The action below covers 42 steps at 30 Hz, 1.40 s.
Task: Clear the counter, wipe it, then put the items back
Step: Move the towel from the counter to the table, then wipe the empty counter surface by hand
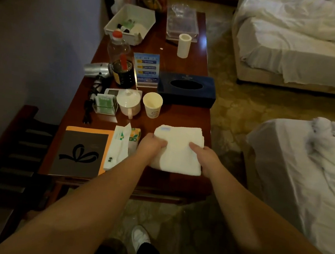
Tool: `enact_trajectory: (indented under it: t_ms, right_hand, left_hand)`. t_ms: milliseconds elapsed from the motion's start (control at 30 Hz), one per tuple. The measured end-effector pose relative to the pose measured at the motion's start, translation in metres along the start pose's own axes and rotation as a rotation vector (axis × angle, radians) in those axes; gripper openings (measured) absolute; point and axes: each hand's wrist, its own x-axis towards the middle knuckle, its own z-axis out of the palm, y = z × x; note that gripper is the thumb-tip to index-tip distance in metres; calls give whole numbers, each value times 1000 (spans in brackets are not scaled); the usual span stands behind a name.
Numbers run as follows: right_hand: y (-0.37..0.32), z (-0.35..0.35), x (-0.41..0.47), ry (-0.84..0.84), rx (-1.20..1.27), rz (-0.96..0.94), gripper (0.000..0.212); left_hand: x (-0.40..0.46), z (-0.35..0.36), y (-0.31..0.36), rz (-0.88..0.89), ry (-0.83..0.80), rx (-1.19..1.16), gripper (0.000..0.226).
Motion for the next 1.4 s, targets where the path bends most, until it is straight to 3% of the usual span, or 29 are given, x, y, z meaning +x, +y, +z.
enact_trajectory:
  t_ms: [267,633,833,1067,1200,1400]
  right_hand:
    - [-1,10,33,150,-288,-107,45]
    - [-3,5,19,194,-524,-191,44]
    - [11,-7,-20,240,-455,-349,41]
    - [44,-3,-86,79,-568,-538,29]
    - [67,11,-125,-104,-690,-657,17]
    - [107,59,-158,-289,-916,-858,16]
  left_hand:
    - [30,14,-8,28,90,171,56]
    - [7,13,-5,-58,164,332,65]
    - [-46,7,-14,137,194,251,49]
    - [-155,-14,-63,262,206,-51,16]
    - [-208,-33,-112,241,300,-213,13]
    - [-263,-65,-196,138,488,-270,12]
